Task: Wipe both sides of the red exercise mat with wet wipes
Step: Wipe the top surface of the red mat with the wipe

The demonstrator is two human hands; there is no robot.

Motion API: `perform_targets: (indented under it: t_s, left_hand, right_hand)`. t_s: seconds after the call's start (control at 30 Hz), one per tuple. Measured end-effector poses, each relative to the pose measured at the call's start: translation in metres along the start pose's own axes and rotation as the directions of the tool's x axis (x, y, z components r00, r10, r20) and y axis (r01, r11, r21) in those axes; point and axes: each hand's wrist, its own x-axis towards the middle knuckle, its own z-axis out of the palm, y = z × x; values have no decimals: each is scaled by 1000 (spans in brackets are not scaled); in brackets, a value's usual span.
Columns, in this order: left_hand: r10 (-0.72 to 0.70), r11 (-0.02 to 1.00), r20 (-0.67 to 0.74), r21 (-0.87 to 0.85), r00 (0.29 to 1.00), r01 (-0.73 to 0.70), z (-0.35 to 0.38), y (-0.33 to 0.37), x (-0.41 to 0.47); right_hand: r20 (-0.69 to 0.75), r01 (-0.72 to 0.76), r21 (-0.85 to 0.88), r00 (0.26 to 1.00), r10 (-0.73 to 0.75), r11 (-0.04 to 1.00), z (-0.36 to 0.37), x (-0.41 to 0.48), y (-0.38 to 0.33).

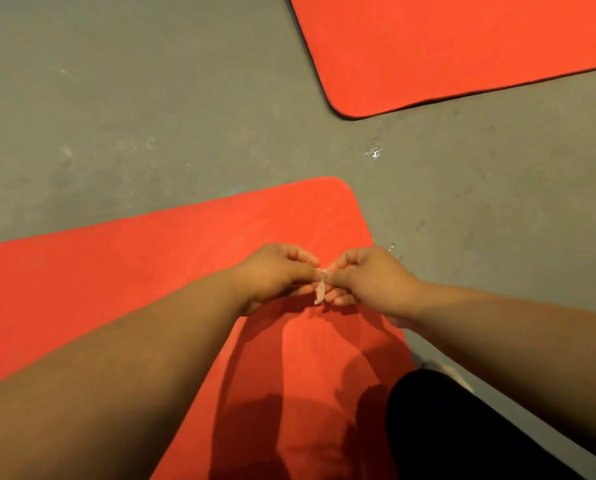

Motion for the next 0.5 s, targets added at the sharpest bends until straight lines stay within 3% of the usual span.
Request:
perform_targets:
  t_s: [0.1,0.17,0.2,0.27,0.33,0.5]
  left_hand:
    - [167,946,-161,304,973,-112,-12,8,26]
    - [431,731,-301,669,851,-134,-31,11,45]
    - [534,566,-275,819,800,-96,-40,11,51]
    - [569,327,-95,937,817,-119,-48,-5,57]
    - [566,224,13,960,824,-169,-44,-33,48]
    - [598,16,250,946,761,-323,-47,-68,19]
  right_hand:
    - [-52,-12,-60,999,9,998,-9,22,3]
    - [-150,36,-168,987,-62,985,-23,36,7]
    - [-203,74,-267,970,-131,961,-32,43,9]
    - [-267,113,-474,927,-265,873,-47,50,14]
    - [-240,135,-574,915,-323,808,-55,50,21]
    - [-72,265,-673,906,-418,690,-51,46,35]
